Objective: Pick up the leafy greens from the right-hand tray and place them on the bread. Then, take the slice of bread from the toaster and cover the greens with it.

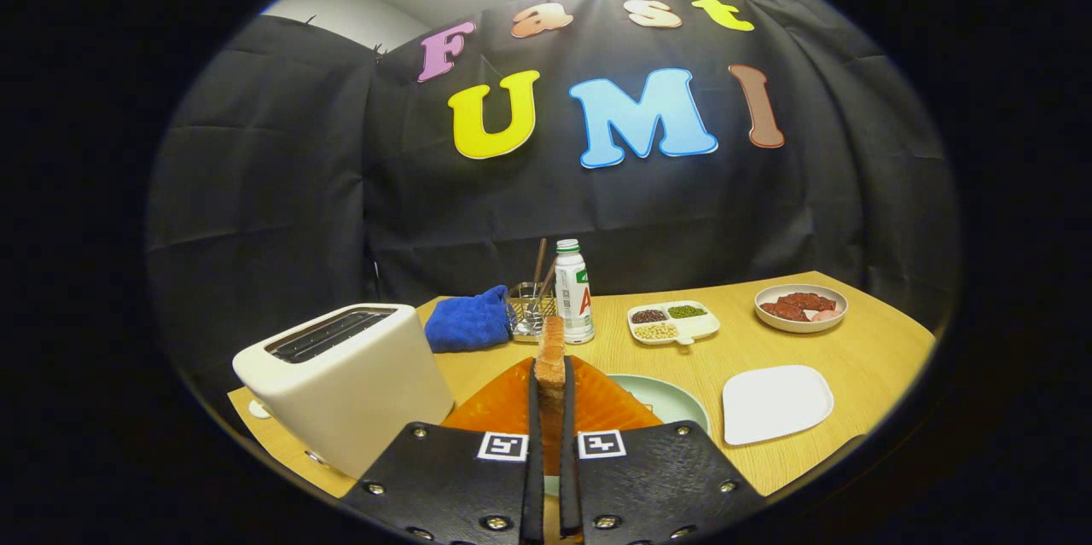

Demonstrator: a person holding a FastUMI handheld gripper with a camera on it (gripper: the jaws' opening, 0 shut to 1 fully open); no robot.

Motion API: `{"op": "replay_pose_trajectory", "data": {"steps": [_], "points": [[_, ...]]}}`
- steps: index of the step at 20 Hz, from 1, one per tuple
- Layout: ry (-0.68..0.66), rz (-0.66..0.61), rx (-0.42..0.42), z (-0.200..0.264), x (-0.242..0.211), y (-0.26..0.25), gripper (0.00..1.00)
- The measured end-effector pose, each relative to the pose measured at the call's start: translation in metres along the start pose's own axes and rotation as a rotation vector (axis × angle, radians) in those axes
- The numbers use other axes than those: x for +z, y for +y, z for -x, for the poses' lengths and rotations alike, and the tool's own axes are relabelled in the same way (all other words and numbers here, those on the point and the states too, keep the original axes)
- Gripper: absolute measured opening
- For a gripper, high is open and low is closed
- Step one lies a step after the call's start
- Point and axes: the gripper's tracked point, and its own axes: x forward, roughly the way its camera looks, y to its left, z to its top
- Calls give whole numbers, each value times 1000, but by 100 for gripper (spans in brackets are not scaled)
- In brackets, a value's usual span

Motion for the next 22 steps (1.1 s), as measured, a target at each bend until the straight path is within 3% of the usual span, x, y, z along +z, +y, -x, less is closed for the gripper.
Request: {"op": "replay_pose_trajectory", "data": {"steps": [9, 15, 22], "points": [[22, -16, 12, -22, -24, 4, 7], [42, 65, -66, -23, -36, -27, 7], [85, 60, -110, -25, -52, -55, 17]]}}
